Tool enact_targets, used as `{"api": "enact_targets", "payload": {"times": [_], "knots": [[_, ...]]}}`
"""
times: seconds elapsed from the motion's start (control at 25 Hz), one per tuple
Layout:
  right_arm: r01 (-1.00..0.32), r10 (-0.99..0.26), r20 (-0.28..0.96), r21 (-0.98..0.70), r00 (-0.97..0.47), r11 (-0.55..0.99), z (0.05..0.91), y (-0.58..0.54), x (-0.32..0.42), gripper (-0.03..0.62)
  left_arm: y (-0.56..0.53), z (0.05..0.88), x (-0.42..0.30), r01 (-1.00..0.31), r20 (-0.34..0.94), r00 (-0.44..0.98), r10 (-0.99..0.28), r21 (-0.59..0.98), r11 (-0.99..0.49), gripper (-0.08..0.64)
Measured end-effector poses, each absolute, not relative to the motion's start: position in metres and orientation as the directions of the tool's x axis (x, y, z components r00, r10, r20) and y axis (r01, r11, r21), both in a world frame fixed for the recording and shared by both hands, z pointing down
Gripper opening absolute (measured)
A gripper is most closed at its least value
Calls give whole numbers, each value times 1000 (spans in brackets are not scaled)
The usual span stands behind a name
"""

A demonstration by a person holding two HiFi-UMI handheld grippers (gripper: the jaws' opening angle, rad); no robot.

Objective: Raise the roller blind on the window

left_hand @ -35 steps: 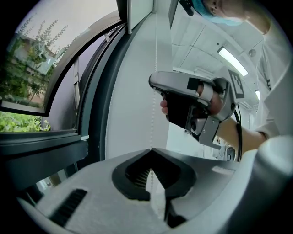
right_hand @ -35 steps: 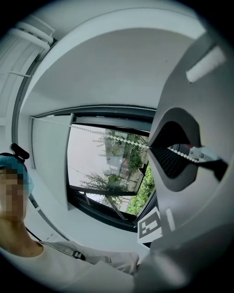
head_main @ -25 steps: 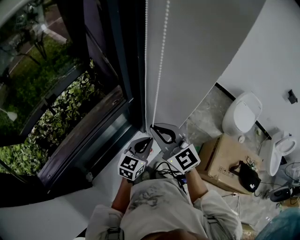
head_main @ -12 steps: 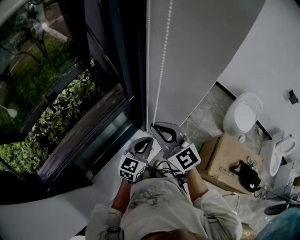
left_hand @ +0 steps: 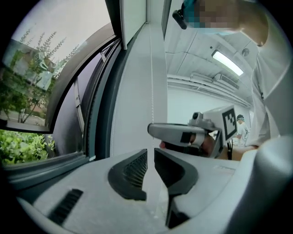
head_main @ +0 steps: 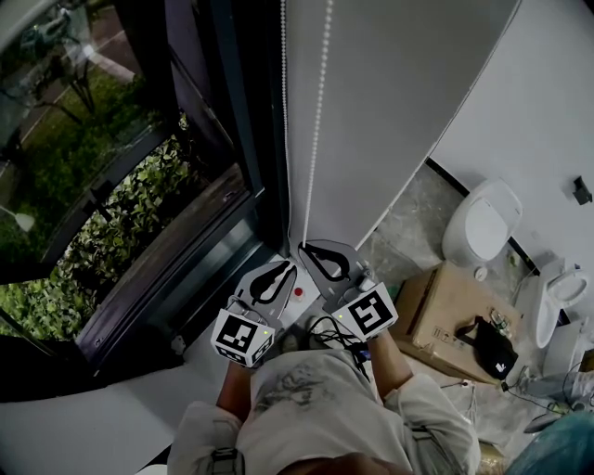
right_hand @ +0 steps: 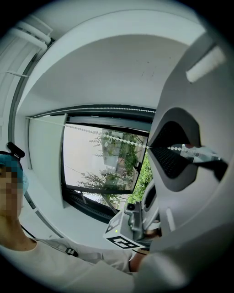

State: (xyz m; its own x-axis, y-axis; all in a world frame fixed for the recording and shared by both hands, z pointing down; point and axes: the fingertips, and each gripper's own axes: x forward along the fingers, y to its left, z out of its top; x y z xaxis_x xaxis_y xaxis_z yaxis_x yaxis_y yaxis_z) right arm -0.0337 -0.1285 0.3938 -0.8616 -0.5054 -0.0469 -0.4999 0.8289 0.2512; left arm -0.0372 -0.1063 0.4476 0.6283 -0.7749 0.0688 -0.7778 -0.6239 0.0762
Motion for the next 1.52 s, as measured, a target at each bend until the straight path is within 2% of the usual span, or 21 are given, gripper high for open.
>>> {"api": "enact_targets", "payload": {"times": [0.48,0.96,1.2,1.32,1.52], "knots": [[-497,-502,-50,251,-864,831,395,-124,-36,12,-117,341,-36,-773,-85,633,-770,-12,-634,97],[-499,-502,-52,244,-863,832,395,-121,-37,12,-133,275,-17,-758,-182,651,-737,-99,-645,100],[-492,-495,-55,242,-867,836,395,-118,-42,12,-135,258,-18,-764,-225,642,-733,-106,-637,78],[-492,-493,-59,240,-868,837,394,-118,-42,12,-134,252,-20,-772,-240,631,-737,-104,-627,32],[-491,-492,-60,238,-869,838,394,-119,-43,12,-134,254,-20,-771,-230,633,-739,-100,-630,11]]}}
